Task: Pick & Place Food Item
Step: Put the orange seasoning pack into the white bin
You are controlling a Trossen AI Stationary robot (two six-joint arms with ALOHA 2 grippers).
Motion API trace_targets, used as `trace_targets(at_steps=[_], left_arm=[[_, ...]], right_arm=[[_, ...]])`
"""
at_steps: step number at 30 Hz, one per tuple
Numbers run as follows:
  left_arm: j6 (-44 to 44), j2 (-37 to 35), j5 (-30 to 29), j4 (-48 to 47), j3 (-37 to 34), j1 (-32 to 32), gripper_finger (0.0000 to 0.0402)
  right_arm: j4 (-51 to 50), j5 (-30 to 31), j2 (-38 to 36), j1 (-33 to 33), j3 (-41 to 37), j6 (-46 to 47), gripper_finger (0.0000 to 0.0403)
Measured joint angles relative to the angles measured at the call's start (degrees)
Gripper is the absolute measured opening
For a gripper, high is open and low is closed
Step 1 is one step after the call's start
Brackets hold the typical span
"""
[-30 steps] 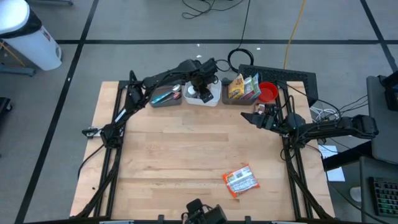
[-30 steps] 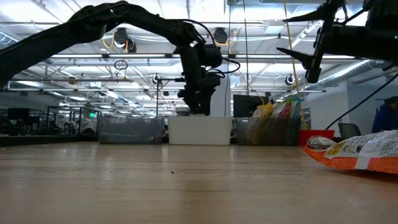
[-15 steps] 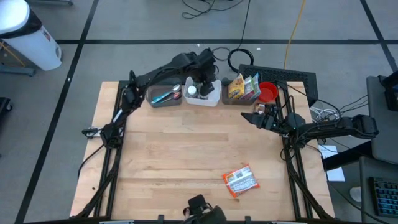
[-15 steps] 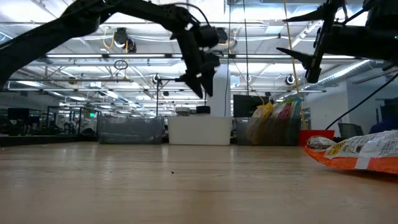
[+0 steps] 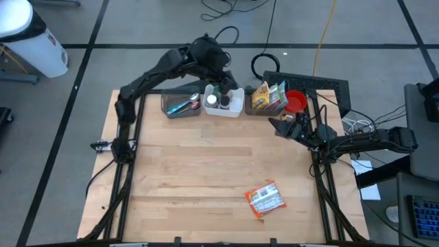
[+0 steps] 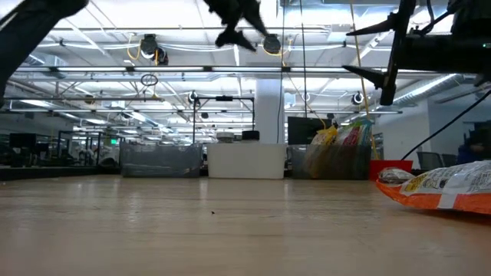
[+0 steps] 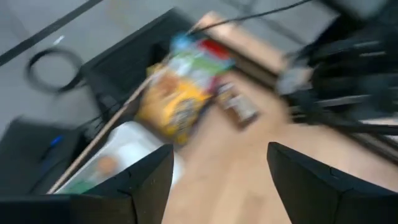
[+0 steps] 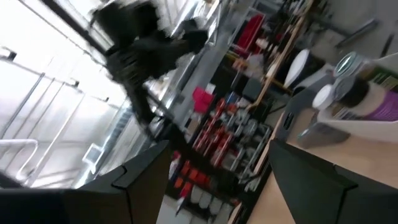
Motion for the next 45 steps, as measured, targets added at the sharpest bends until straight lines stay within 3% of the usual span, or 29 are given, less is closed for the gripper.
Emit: trace_targets(at_steps=[3,8,13,16,19,23,27,36,45], left_arm=[[0.48,-1.53,0.23,2.33,0.00,-4.67,0.0248],[1.60,-1.28,-4.51,4.15,-0.29,-13.42,0.0228],[-0.21,-1.10,-7.77,15.30,-6.03,-21.37,0.0216],[-1.66,-1.29,-7.70,20.97,-9.34,-24.13,0.0211],[-2.89,-2.69,-7.80,20.94,-12.19,-25.30,0.0208],[-2.67,-8.88,-8.01,22.96,-18.59,-25.80,0.0207],[-1.75,-21.07,-8.00,30.12,-29.24,-25.23,0.0207],[-6.20,-48.69,-10.89,45.69,-61.39,-24.11,0.0207],[-14.83,-64.68,-11.05,66.76,-88.48,-28.39,0.0207]], right_arm=[[0.00,2.89,0.00,0.00,0.00,0.00,0.0265],[-0.12,5.80,0.00,-0.02,0.00,-0.15,0.0265],[-2.67,5.75,0.00,0.00,0.00,0.39,0.0265],[-3.93,5.78,0.00,0.00,0.00,0.45,0.0265],[-4.67,5.77,0.00,0.00,0.00,0.44,0.0265],[-5.82,5.99,0.02,0.02,0.00,0.02,0.0265],[-7.54,8.88,0.72,0.01,-0.02,0.43,0.0265],[-7.72,15.83,4.31,-0.04,-0.02,0.46,0.0265],[-6.32,15.88,8.79,-0.02,0.00,8.95,0.0265]])
